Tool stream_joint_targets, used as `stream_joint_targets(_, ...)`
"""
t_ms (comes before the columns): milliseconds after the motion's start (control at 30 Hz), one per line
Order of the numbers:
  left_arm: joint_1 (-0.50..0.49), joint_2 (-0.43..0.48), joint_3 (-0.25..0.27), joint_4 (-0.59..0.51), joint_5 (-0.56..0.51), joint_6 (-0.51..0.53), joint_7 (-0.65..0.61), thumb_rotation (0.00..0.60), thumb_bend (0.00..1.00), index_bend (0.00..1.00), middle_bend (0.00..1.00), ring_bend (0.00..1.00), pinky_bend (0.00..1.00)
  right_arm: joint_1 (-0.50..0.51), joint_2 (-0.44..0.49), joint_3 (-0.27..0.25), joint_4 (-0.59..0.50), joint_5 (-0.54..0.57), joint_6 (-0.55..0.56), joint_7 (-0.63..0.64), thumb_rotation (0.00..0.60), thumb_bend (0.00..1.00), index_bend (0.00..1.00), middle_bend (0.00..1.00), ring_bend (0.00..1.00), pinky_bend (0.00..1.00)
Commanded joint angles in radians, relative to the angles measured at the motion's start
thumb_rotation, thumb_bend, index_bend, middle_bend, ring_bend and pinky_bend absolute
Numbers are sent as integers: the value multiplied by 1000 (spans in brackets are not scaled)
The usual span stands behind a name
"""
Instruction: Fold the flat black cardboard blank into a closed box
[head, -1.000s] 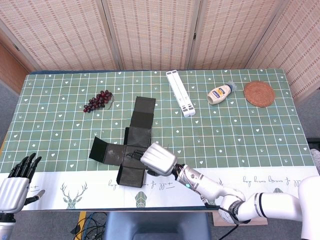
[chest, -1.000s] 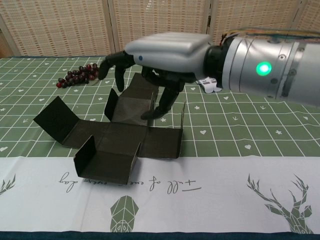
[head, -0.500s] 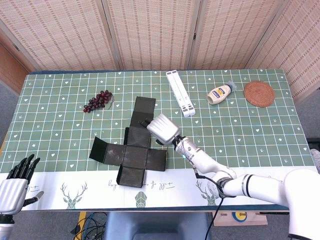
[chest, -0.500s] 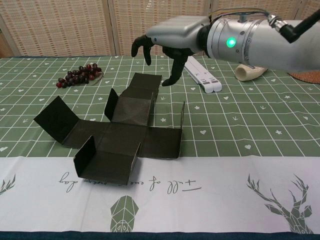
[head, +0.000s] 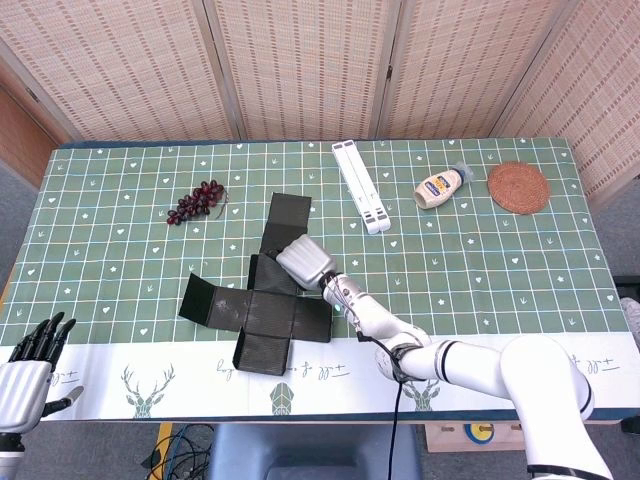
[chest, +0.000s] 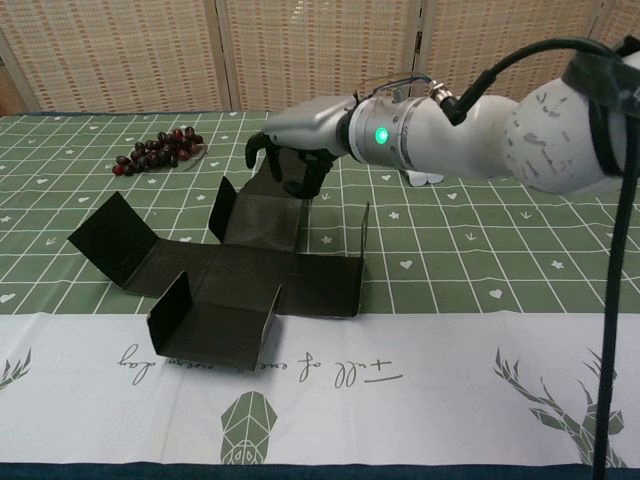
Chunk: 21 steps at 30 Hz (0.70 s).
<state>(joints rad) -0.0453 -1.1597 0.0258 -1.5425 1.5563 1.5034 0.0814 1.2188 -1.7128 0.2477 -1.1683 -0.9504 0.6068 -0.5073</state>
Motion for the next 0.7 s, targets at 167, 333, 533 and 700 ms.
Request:
stream_joint_targets(167,8,-4,4,14,-1,5,-15,600,99,2,0,43,154,4,-5,-58,9,76,3,-53,600,651,165,368,833,966)
stream_joint_targets(333,10,-10,4,25,3,8,-26,600,99,2,0,43,154,-20,60,-100,-105,133,46,-100,600,652,165,445,834,965)
stream_joint_targets(533,5,-17,4,33,11,5,-31,600,99,2,0,43,154,-33,183,-158,-323,209,118,-181,600,593,165,456,833,966)
stream_joint_targets(700,-1,-18,4,27,23,5,-27,600,99,2,0,43,153,-64,227,-156,-406,103,207,-157,600,236,165,359,833,967)
